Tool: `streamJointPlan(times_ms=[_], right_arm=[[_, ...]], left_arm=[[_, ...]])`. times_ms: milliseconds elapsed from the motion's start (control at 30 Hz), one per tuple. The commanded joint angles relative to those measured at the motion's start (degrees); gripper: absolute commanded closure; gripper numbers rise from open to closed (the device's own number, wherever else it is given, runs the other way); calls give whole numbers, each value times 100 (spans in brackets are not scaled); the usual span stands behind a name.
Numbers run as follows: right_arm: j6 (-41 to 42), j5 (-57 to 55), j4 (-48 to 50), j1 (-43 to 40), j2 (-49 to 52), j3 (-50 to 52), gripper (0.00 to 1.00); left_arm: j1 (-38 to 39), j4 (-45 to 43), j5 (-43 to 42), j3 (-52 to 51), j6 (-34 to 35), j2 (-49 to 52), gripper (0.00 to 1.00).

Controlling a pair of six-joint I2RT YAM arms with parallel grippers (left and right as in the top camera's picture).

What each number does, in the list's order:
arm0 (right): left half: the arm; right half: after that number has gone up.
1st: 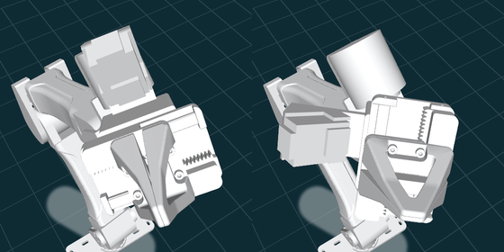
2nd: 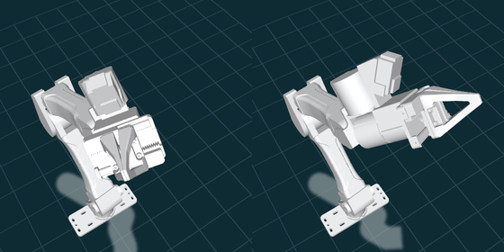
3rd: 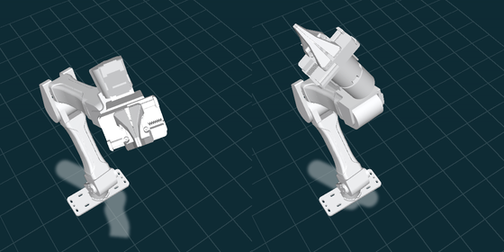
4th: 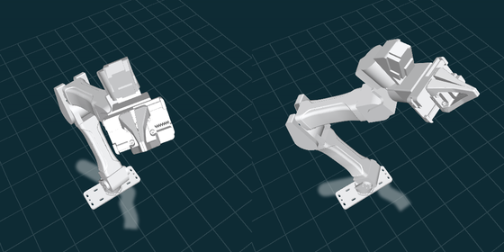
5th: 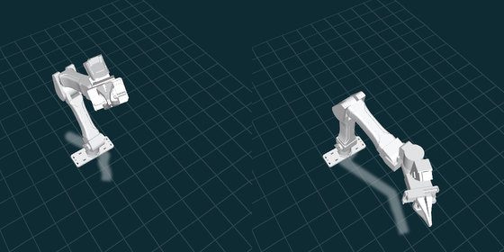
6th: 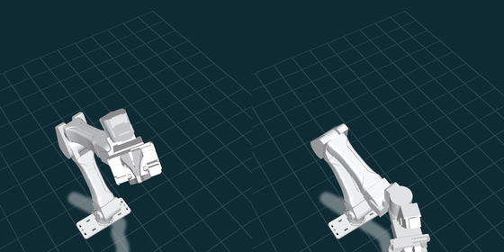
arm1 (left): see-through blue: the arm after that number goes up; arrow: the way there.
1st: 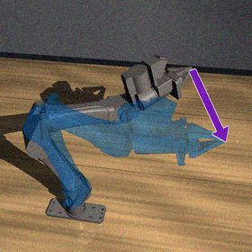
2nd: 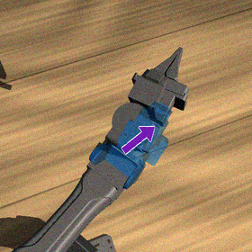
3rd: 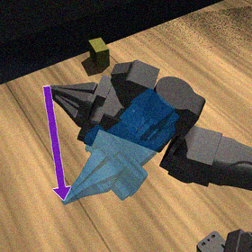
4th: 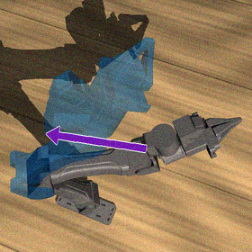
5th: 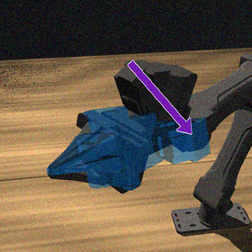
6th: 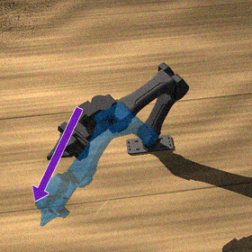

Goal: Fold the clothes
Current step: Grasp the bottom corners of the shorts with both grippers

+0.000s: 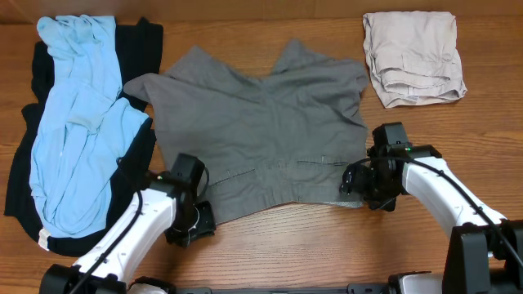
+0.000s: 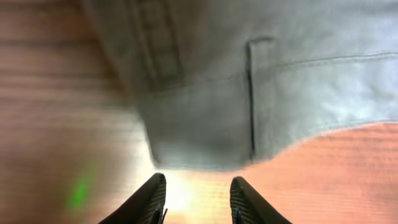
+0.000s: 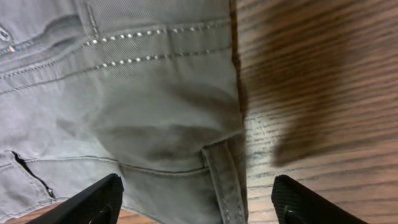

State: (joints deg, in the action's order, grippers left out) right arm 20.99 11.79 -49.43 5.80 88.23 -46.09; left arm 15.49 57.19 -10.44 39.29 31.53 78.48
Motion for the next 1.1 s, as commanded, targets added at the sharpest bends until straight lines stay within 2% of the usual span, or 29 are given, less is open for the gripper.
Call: streamJointPlan(times_ms=[0, 67, 133, 167, 200, 433, 733, 933, 1067], right_arm=[[11, 39, 114, 9, -142, 13, 19], [11, 85, 164, 9, -142, 15, 22], [35, 142, 258, 13, -142, 48, 35], [57, 140, 315, 13, -142, 85, 44], [87, 140, 374, 13, -144, 129, 47], [291, 188, 763, 13, -142, 424, 56], [291, 205, 828, 13, -144, 424, 56], [310, 208, 826, 13, -144, 424, 56], [310, 208, 820, 13, -144, 424, 55]], left_arm=[[-37, 413, 271, 728, -131, -90, 62], [-37, 671, 490, 962, -131, -92, 59], [-46, 732, 586, 1029, -131, -92, 44], [-48, 730, 619, 1025, -133, -90, 40], [-48, 732, 673, 1019, -133, -85, 37], [-44, 745, 1027, 946, -131, -68, 37], [-46, 431, 1078, 841, 55, 72, 35], [-46, -35, 625, 699, 85, 323, 32], [-46, -238, 549, 579, 92, 643, 36]])
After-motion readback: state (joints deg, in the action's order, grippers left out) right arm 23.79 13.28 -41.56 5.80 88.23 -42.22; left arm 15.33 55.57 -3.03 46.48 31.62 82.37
